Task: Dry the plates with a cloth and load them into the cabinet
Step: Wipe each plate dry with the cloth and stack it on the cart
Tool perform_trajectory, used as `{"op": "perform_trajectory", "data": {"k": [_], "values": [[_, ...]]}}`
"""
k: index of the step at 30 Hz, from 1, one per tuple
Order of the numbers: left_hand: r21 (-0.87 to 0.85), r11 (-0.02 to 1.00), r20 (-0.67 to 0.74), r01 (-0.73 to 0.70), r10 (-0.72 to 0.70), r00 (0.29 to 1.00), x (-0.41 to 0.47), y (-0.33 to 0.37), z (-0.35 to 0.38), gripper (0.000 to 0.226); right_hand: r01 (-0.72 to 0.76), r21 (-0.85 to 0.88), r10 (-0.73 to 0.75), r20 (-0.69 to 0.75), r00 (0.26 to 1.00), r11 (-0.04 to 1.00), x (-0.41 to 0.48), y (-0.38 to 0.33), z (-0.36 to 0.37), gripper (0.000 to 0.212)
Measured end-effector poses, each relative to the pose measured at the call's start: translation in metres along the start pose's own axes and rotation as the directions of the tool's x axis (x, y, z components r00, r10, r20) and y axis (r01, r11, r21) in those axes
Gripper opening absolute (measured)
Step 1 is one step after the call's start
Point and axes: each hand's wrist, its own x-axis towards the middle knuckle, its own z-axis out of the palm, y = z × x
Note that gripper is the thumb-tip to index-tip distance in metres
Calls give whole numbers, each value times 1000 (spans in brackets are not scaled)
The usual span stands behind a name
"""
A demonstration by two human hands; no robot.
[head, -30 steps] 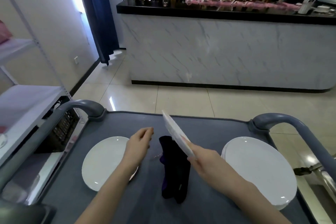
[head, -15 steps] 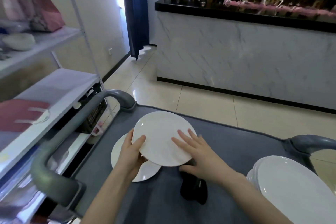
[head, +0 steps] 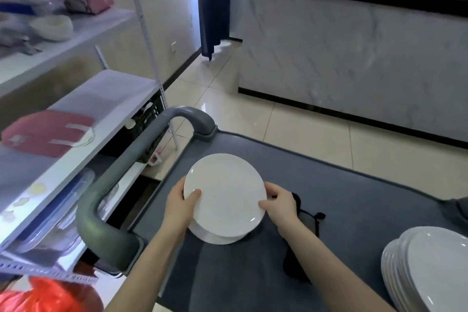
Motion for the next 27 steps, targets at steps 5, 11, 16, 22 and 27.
{"op": "perform_trajectory", "data": {"k": [5, 11, 16, 22, 27], "values": [[324, 946, -110, -25, 64, 992, 13, -8, -7, 24, 16, -108, -21, -45, 999, 994, 4, 3, 13, 52], [502, 865, -109, -26, 93, 990, 27, -20, -12, 33, 15, -184, -29, -77, 997, 983, 7, 8, 25, 48], [529, 848, -102, -25, 93, 990, 31, -25, -14, 35, 14, -175, -33, -107, 994, 985, 2, 15, 33, 50], [493, 870, -95, -2, 57, 994, 25, -35, -12, 33, 29, -174, -54, -141, 989, 984, 0, 18, 43, 55], [516, 857, -84, -7, 59, 995, 22, -40, -12, 24, 31, -275, -66, -119, 991, 961, 3, 20, 45, 53]]}}
